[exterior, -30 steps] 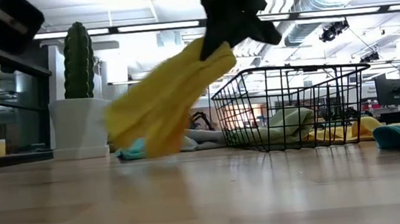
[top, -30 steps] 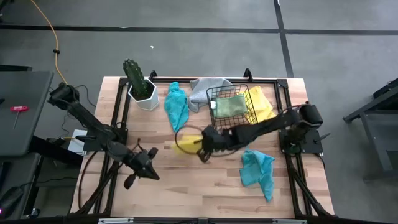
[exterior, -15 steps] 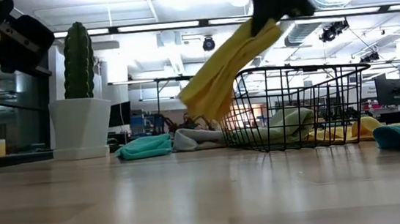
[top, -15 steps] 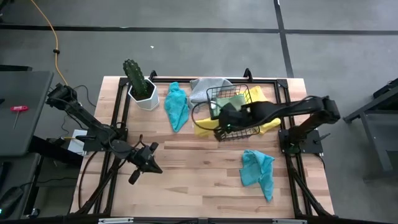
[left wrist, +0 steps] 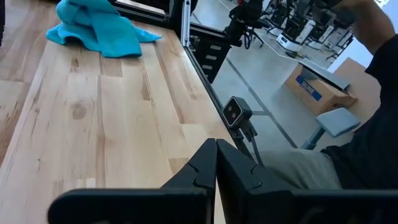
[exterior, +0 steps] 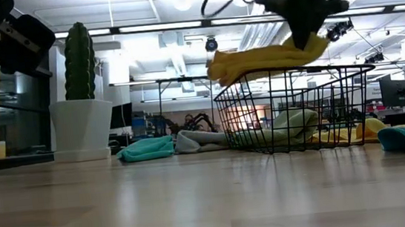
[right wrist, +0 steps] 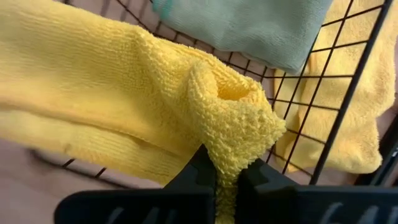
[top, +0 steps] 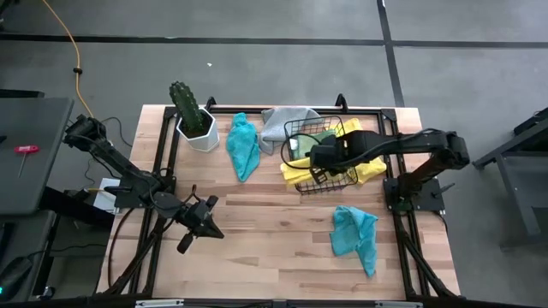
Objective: Fold microfiber towels
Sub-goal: Put the bottom folded yellow microfiber towel into the black wire basket
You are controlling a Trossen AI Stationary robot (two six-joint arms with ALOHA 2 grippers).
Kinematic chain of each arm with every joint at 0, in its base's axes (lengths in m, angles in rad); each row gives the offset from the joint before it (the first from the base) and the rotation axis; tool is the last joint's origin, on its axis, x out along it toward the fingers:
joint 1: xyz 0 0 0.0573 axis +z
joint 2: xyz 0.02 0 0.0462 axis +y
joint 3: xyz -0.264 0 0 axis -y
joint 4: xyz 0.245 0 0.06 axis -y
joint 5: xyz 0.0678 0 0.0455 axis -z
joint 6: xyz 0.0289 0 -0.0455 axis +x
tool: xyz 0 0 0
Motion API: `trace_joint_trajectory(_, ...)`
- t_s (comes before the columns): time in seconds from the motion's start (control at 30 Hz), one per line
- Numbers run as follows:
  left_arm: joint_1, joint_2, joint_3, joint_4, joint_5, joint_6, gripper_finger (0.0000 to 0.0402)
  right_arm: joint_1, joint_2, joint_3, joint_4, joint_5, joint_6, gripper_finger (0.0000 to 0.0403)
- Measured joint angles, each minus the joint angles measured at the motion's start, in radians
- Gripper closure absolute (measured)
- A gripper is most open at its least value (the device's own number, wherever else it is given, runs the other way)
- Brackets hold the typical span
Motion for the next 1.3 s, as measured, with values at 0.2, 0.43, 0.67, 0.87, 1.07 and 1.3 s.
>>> trace_joint_trajectory(0.2, -0.003, 0.000, 0.000, -0.001, 0.005, -0.003, 0.0402, -0.041, 0.107, 0.000, 0.003, -0.008, -0.044, 0.0403)
trace_joint_trajectory(0.43, -0.003, 0.000, 0.000, -0.005, 0.006, -0.004, 0.0402, -0.082, 0.201, 0.000, -0.003, -0.012, -0.047, 0.0403)
trace_joint_trajectory(0.67, -0.003, 0.000, 0.000, -0.008, 0.007, -0.018, 0.0402, -0.093, 0.253, 0.000, -0.045, -0.036, -0.035, 0.0403)
trace_joint_trajectory(0.87, -0.003, 0.000, 0.000, -0.009, 0.008, -0.019, 0.0402, -0.093, 0.274, 0.000, -0.045, -0.043, -0.008, 0.0403)
trace_joint_trajectory(1.07, -0.003, 0.000, 0.000, -0.016, 0.008, -0.019, 0.0401, -0.093, 0.274, 0.000, -0.110, -0.043, 0.062, 0.0403)
trace_joint_trajectory(1.3, -0.003, 0.000, 0.000, -0.016, 0.008, -0.019, 0.0402, -0.093, 0.274, 0.000, -0.134, -0.032, 0.092, 0.0403)
